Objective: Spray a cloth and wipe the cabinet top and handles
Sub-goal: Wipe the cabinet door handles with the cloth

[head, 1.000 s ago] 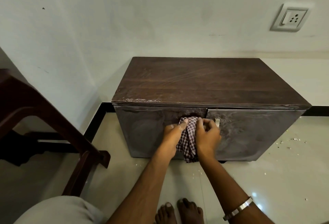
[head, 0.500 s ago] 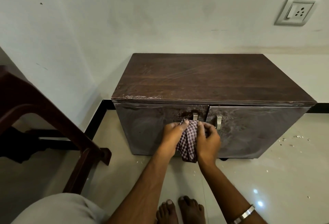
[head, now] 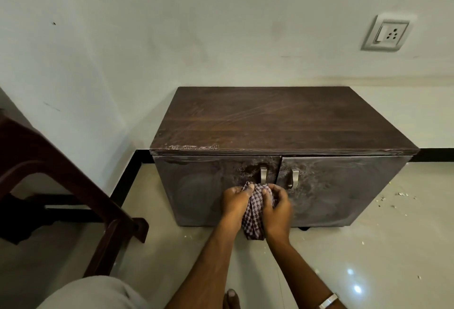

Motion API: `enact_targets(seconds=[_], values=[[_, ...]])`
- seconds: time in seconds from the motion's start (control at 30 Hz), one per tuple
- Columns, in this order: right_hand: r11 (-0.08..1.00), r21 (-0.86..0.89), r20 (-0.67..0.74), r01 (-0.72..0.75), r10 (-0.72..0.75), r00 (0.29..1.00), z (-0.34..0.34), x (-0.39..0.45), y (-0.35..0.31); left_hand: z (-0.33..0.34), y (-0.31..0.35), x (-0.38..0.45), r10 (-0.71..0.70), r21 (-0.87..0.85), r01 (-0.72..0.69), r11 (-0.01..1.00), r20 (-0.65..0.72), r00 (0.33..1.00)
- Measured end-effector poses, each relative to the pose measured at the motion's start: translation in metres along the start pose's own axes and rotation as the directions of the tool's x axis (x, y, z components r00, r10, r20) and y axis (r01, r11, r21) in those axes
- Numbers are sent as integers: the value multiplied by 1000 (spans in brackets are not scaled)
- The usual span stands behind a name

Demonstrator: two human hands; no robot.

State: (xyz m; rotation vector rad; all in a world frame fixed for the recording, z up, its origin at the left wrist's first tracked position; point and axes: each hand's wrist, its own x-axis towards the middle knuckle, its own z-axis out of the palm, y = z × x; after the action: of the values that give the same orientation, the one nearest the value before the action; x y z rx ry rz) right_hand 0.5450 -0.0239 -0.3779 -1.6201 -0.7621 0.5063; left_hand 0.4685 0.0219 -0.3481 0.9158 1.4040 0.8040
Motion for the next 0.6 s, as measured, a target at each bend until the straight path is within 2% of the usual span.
enact_targets(seconds=[0.17,0.37,0.6], values=[[994,-25,26,-106,107,994,2,12,8,4,-4,0,21,63,-17,998,-60,998],[997,-19,18,-71,72,997,4,11,11,4,-4,2,36,65,-32,997,-55,998],[992,-47,42,-121,123,992,6,20,12,6,-6,5,7,108,0,994,-72,997]])
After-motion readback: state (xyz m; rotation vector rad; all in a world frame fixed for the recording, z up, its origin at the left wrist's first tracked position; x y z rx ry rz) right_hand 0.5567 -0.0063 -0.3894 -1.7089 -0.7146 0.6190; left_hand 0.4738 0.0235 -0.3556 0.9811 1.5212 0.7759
